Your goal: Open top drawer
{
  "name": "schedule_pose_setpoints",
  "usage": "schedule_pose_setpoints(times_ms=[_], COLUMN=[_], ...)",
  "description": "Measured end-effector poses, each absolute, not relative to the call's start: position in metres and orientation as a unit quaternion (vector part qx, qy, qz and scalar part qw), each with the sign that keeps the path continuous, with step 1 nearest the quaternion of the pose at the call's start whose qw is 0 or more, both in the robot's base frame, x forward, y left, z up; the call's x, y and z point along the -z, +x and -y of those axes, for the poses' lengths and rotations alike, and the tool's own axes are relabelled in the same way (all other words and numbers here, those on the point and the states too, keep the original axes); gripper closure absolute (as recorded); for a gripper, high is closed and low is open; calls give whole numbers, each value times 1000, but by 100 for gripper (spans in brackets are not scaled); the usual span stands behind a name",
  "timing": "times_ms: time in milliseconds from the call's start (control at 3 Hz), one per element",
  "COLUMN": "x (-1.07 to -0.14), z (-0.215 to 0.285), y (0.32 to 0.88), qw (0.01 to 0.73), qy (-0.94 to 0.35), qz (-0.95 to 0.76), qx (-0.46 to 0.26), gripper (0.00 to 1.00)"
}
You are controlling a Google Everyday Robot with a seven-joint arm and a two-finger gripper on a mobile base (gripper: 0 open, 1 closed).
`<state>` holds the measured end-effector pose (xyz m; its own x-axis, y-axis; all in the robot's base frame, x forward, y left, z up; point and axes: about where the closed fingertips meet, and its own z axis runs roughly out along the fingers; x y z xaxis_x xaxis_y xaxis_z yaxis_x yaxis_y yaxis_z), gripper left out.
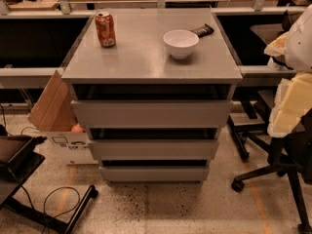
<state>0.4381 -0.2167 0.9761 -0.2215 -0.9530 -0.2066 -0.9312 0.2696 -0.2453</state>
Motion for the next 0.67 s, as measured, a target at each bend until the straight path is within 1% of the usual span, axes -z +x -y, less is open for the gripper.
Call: schedule_pose_setpoints(times_ms=[333, 667], x=[-977, -960], z=[215, 202], y=[439, 445], qw=[162, 173], qy=[-604, -607], qz=[-779, -775], qx=[35, 27], gripper=[0, 0])
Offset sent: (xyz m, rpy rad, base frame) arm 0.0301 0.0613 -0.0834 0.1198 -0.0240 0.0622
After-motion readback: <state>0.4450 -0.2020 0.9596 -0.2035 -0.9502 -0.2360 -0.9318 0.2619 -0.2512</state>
